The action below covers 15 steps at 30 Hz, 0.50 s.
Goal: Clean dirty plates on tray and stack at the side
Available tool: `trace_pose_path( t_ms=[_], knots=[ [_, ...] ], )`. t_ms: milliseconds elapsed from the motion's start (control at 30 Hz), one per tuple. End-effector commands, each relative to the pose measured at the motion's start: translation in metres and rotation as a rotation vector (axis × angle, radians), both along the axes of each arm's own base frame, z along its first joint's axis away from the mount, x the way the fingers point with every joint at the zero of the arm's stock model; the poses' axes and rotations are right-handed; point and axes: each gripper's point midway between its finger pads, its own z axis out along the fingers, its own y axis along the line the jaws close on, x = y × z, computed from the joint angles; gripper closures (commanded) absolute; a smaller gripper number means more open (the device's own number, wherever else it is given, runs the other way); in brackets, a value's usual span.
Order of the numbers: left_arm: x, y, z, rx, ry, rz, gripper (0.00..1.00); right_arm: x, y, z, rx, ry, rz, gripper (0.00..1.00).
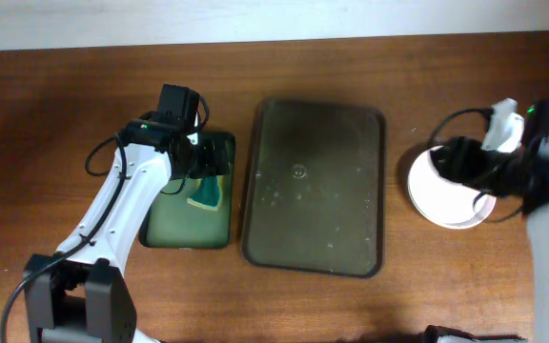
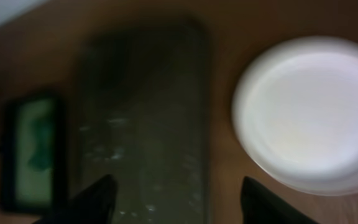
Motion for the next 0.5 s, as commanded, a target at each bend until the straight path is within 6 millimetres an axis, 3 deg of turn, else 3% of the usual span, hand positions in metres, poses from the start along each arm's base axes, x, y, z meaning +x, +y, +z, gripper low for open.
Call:
trace_pose_path(
  t_ms=[0,100,233,333,467],
  knots=[
    [0.004,-0.001,0.010,-0.011,-0.028,-0.005,0.01,-0.029,0.069,0.063,-0.032,-0.248,0.241,0.02],
    [0.004,-0.001,0.010,-0.011,-0.028,-0.005,0.01,-0.060,0.102,0.085,-0.032,-0.342,0.367,0.02],
    [0.004,-0.001,0.010,-0.012,-0.028,-0.005,0.01,-0.085,0.120,0.100,-0.017,-0.411,0.453,0.02],
    [0.004,-0.001,0.010,-0.012,-0.028,-0.005,0.01,-0.085,0.112,0.097,-0.055,-0.403,0.417,0.02],
    [0.004,-0.001,0.010,-0.011,-0.028,-0.005,0.01,-0.080,0.085,0.101,-0.194,-0.441,0.314,0.02]
  ],
)
